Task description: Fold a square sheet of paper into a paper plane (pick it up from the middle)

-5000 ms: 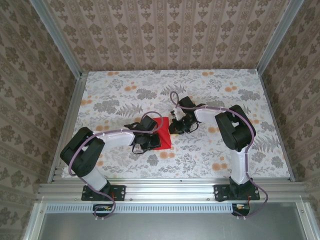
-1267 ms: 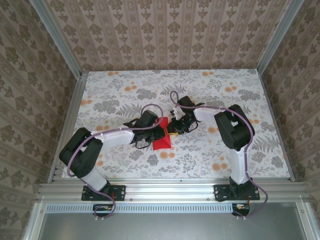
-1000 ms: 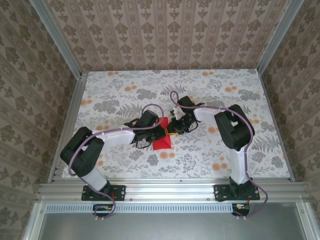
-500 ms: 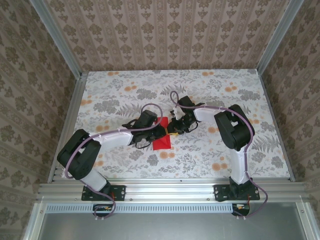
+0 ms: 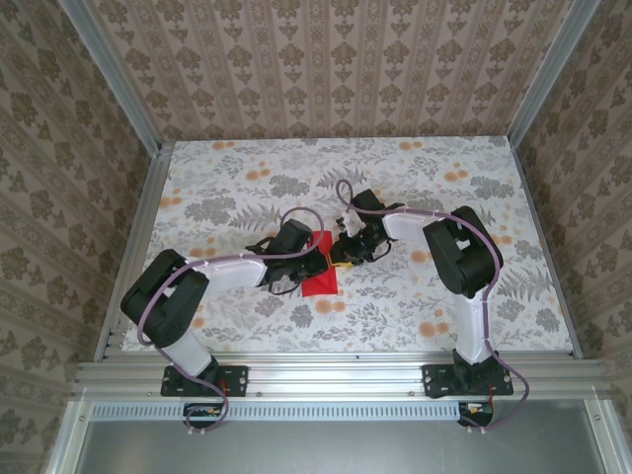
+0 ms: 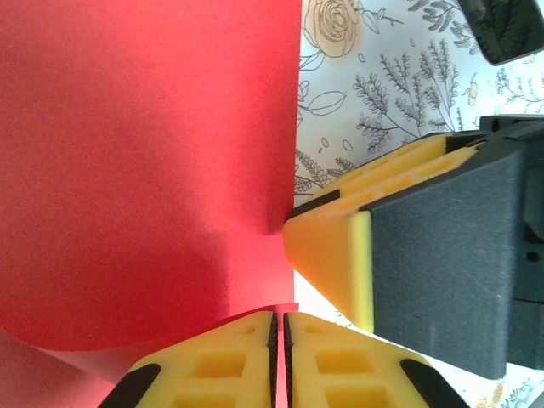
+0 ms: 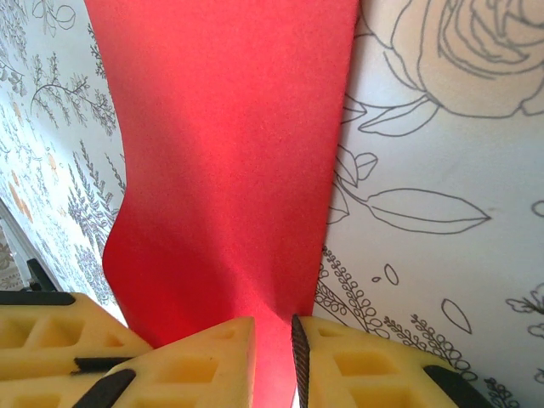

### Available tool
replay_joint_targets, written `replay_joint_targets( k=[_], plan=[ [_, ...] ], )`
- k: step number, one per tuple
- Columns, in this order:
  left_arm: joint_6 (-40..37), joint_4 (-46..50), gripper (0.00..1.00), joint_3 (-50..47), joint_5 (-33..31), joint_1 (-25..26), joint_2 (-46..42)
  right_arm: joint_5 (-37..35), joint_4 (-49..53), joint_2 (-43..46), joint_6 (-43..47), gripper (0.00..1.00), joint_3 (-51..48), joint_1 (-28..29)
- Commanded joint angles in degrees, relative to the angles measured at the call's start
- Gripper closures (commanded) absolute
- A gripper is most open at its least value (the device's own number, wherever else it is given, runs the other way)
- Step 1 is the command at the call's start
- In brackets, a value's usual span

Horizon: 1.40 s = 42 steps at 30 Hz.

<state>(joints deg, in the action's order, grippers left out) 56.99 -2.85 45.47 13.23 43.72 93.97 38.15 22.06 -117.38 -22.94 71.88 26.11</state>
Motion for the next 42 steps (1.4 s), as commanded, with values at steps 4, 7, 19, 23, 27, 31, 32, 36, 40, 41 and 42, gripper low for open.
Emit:
replay_joint_targets(
  k=[4,7,19,23,27,31,32,36,40,41,42],
  plan=[
    [-0.13,-0.49,0.9,0.6,-0.3,-0.39,1.62,-0.75,1.39,-0.37,-2.51,0.79,-1.16,-0.86],
    [-0.04,-0.49,0.92,0.51,-0.56,-0.4,1.83,0.79,0.08,1.54,-3.42,0.81,-1.84,-1.19],
    [0.22,-0.97,0.98,0.05,-1.02,-0.42,1.83,8.09,-5.31,7.86,-4.48,0.75,-6.87,-1.26],
    [0.31,-1.28,0.98,-0.03,-1.04,-0.39,1.83,8.47,-6.38,8.77,-4.62,0.75,-9.74,-1.02],
    [0.92,-2.01,0.99,-0.4,-1.0,-0.4,1.77,9.83,-9.72,9.13,-5.83,0.75,-12.99,-0.41],
    [1.28,-2.07,0.99,-0.36,-1.02,-0.39,1.67,11.17,-12.57,9.21,-6.85,0.75,-14.37,0.56],
    [1.35,-2.07,0.99,-0.41,-0.95,-0.39,1.66,11.48,-13.12,9.1,-7.15,0.74,-14.5,0.82],
    [1.55,-2.19,0.99,-0.4,-1.16,-0.4,1.66,11.77,-14.84,9.05,-8.18,0.73,-15.2,1.31],
    [1.71,-2.39,0.99,-0.54,-1.19,-0.39,1.65,11.86,-16.04,8.66,-8.97,0.73,-15.66,1.49],
    [1.72,-2.37,0.99,-0.55,-1.09,-0.39,1.65,11.94,-16.35,8.49,-9.15,0.73,-15.86,1.57],
    [1.72,-2.4,0.99,-0.51,-1.07,-0.4,1.65,12.02,-16.63,8.41,-9.25,0.73,-15.95,1.58]
  ],
)
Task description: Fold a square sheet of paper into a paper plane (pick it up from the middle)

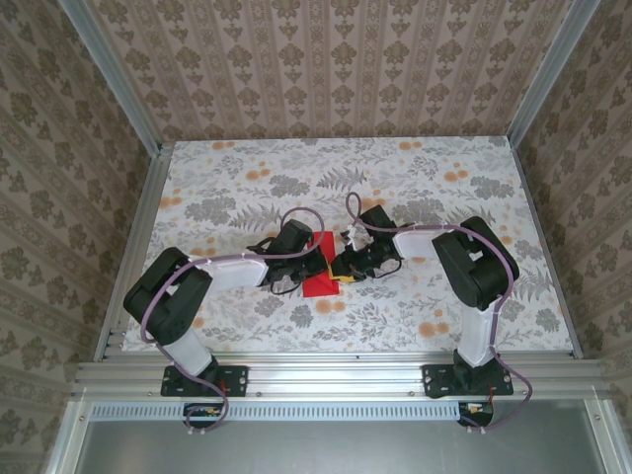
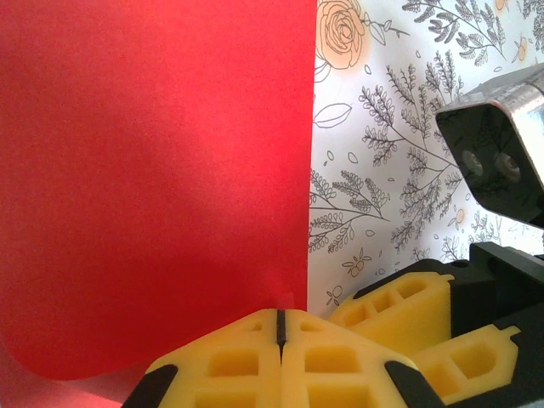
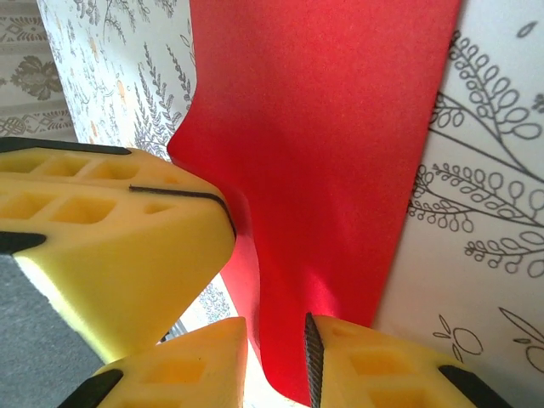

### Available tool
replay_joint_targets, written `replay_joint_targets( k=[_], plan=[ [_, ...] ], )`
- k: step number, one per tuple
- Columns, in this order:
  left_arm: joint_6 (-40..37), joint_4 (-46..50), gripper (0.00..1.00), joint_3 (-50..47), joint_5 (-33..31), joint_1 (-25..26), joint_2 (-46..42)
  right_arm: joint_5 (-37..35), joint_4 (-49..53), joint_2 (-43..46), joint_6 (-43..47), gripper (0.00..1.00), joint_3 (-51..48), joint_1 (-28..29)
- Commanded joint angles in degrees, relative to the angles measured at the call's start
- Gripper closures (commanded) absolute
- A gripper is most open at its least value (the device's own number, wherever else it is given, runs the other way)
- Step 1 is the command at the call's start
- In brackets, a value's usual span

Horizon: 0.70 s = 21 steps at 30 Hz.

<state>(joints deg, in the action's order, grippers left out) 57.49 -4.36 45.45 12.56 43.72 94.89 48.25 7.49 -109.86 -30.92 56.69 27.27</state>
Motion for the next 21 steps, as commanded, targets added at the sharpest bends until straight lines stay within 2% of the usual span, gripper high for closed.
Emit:
replay_joint_targets(
  k=[1,6,16,21],
  plan=[
    [1.22,-0.9,0.99,-0.5,-0.36,-0.39,0.77,1.96,-2.25,0.88,-1.33,0.74,-0.86,0.5],
    [1.36,-0.96,0.99,-0.54,-0.41,-0.39,0.65,2.73,-3.37,0.57,-1.87,0.78,-1.31,0.75],
    [1.66,-1.14,0.99,-0.73,-0.71,-0.39,-0.69,0.69,-3.54,0.21,-2.48,0.96,-2.01,0.68],
    [1.67,-0.22,0.93,-1.54,-1.36,-0.53,-3.45,-1.08,-3.82,0.53,-2.74,1.0,-2.21,0.51]
  ],
)
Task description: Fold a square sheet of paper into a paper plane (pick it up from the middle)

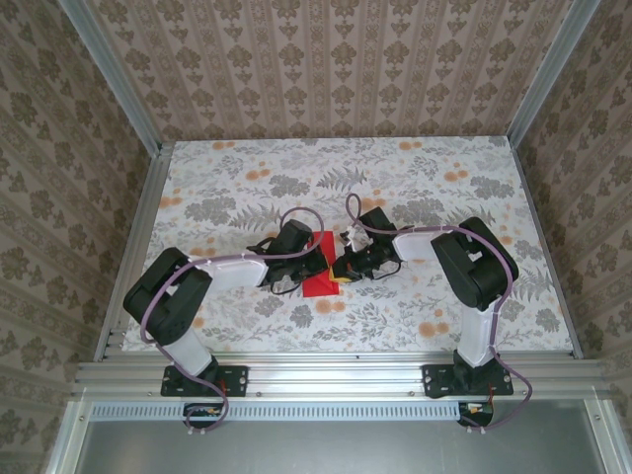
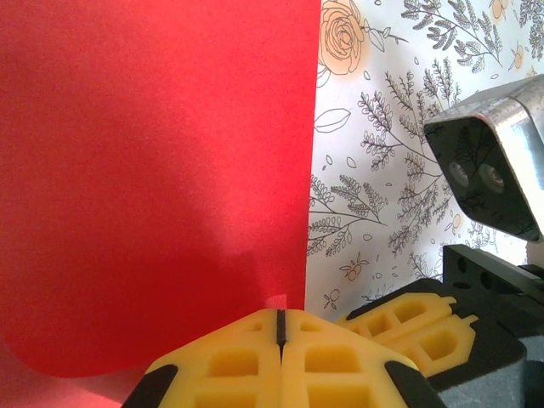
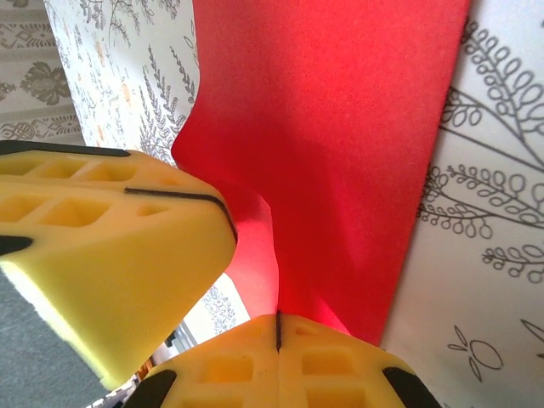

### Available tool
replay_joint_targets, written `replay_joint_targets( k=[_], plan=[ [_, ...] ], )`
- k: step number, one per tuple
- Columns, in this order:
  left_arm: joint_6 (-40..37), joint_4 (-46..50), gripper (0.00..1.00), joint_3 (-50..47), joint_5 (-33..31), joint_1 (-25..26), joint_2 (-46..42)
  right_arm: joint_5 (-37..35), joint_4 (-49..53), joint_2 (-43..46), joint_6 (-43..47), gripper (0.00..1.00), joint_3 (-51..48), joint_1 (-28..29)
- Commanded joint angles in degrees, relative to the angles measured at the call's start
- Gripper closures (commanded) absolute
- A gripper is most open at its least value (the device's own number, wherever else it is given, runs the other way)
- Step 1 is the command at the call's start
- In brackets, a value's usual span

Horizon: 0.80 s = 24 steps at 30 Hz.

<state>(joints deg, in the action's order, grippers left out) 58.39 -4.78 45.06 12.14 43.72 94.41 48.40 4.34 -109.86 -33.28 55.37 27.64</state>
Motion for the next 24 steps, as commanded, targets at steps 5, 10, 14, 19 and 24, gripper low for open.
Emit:
replay_joint_targets(
  k=[5,10,14,19,24],
  plan=[
    [0.94,0.22,0.81,-3.79,-1.55,-0.52,-6.77,-2.2,-1.17,1.01,-0.7,1.0,-1.22,-0.21],
    [1.82,-2.4,0.74,-8.33,-1.94,-0.39,-10.27,-3.04,-1.8,1.32,-1.09,1.0,-1.75,-0.57],
    [2.07,-3.04,0.75,-10.49,-1.98,-0.11,-11.39,-3.55,-2.11,1.52,-1.36,1.0,-1.96,-0.66],
    [2.31,-1.03,0.84,-11.21,-2.3,0.38,-10.62,-4.53,-2.23,1.93,-1.53,1.0,-2.31,-0.74],
    [2.08,1.46,0.89,-10.56,-2.36,0.51,-8.94,-5.29,-2.12,2.59,-1.44,1.0,-2.56,-1.01]
  ],
)
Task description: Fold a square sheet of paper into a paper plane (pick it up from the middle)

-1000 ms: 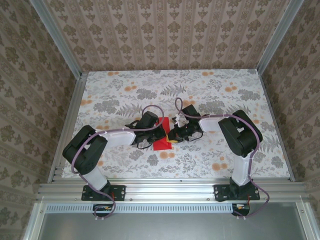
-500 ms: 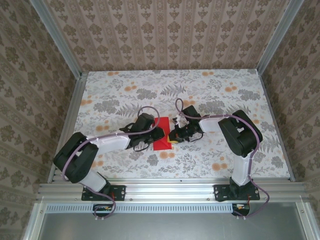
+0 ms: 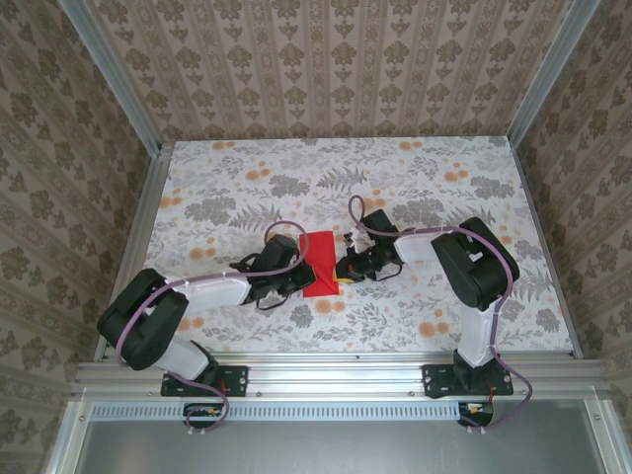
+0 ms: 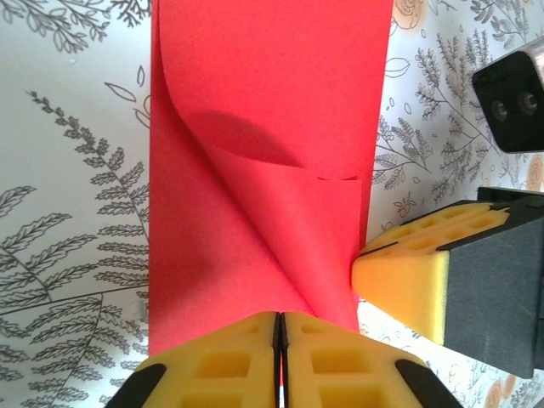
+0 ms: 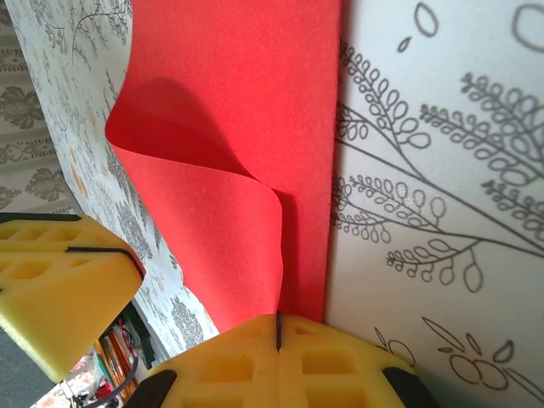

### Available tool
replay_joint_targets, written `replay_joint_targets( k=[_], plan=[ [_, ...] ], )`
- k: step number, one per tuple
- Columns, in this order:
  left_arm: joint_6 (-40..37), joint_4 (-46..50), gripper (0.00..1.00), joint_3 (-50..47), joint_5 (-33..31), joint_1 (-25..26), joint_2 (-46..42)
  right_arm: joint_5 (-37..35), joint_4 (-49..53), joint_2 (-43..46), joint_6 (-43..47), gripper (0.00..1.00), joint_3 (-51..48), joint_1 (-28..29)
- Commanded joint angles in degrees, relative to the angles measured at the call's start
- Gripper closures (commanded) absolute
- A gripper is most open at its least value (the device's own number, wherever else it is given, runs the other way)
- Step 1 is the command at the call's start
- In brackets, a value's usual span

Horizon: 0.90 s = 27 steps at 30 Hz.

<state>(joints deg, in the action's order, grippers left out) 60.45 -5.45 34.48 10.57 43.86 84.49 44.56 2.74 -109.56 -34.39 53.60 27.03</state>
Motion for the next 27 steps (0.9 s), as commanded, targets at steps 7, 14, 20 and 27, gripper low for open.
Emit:
replay_joint_targets(
  k=[7,14,20,27],
  plan=[
    [-1.41,5.68,0.93,1.85,-0.16,0.6,3.1,-2.37,0.05,2.68,0.11,1.0,-0.63,-0.92],
    [-3.08,8.48,0.94,3.22,0.24,0.62,4.27,-2.54,2.73,2.16,2.26,1.0,1.27,-1.01],
    [-4.05,9.83,0.95,4.1,0.51,0.62,4.91,-2.69,3.93,1.04,3.17,1.0,2.1,-1.01],
    [-4.89,10.99,0.96,4.63,0.6,0.62,5.42,-3.12,4.45,0.54,3.49,1.0,2.96,-1.01]
  ],
)
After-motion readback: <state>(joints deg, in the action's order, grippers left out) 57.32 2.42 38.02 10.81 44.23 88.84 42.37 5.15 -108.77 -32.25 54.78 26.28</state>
